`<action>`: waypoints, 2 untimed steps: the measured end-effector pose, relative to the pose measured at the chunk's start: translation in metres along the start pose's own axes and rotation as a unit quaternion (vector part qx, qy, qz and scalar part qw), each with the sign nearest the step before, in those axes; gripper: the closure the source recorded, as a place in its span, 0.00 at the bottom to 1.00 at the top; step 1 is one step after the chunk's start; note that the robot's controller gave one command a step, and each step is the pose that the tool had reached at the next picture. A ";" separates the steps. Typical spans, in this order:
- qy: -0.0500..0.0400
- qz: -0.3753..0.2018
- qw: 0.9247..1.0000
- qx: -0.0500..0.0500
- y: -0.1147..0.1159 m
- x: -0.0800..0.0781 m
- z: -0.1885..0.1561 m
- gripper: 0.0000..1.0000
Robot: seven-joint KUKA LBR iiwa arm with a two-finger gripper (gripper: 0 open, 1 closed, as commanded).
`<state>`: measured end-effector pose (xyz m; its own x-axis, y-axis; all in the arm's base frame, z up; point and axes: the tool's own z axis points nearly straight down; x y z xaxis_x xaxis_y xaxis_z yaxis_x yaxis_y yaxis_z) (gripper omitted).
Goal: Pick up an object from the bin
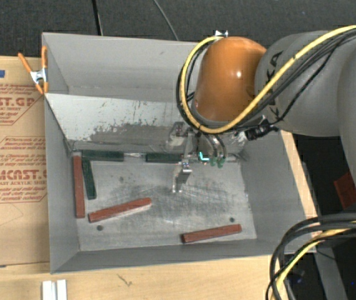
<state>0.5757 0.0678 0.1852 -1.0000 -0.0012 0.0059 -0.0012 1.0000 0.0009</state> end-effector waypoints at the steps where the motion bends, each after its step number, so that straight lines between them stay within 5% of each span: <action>1: -0.004 0.000 1.000 0.000 0.000 -0.002 -0.004 0.00; 2: -0.005 -0.056 0.998 0.001 0.032 0.008 0.046 0.00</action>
Offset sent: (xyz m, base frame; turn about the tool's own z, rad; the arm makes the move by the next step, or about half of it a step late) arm -0.0231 0.0760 -0.1152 -0.2645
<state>0.5678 0.0994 0.1396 -0.9937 -0.1123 -0.0046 -0.1123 0.9937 -0.0001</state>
